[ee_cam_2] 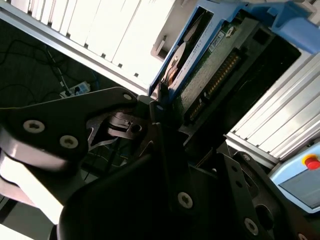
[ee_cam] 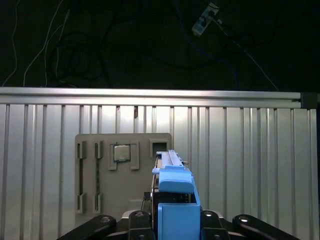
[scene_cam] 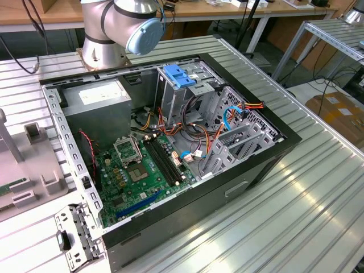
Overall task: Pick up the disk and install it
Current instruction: 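Pick up the disk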
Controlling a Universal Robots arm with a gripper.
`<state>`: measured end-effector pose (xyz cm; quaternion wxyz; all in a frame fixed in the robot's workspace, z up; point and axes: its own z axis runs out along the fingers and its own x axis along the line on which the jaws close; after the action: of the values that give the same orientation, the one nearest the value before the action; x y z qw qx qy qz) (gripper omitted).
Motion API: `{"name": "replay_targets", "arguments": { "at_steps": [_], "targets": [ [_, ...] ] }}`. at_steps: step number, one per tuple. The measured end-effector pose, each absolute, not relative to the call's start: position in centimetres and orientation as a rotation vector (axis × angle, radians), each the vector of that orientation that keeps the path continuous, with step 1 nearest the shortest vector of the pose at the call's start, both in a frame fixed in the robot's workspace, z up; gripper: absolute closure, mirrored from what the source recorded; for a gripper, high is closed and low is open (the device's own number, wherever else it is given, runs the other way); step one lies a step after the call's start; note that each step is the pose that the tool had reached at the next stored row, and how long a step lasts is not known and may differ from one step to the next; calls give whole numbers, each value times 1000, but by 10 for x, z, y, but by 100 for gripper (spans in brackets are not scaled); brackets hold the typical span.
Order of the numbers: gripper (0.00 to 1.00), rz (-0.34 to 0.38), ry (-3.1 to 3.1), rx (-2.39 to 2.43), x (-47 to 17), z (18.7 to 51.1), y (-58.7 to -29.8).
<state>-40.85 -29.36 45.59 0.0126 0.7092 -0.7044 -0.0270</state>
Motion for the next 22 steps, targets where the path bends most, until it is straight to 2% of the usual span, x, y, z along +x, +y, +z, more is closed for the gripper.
{"name": "replay_targets", "arguments": {
  "at_steps": [7, 22],
  "targets": [
    [64, -84, -2195, 2210, -409, 475, -294],
    [64, -84, -2195, 2210, -409, 485, -294]
  ]
}}
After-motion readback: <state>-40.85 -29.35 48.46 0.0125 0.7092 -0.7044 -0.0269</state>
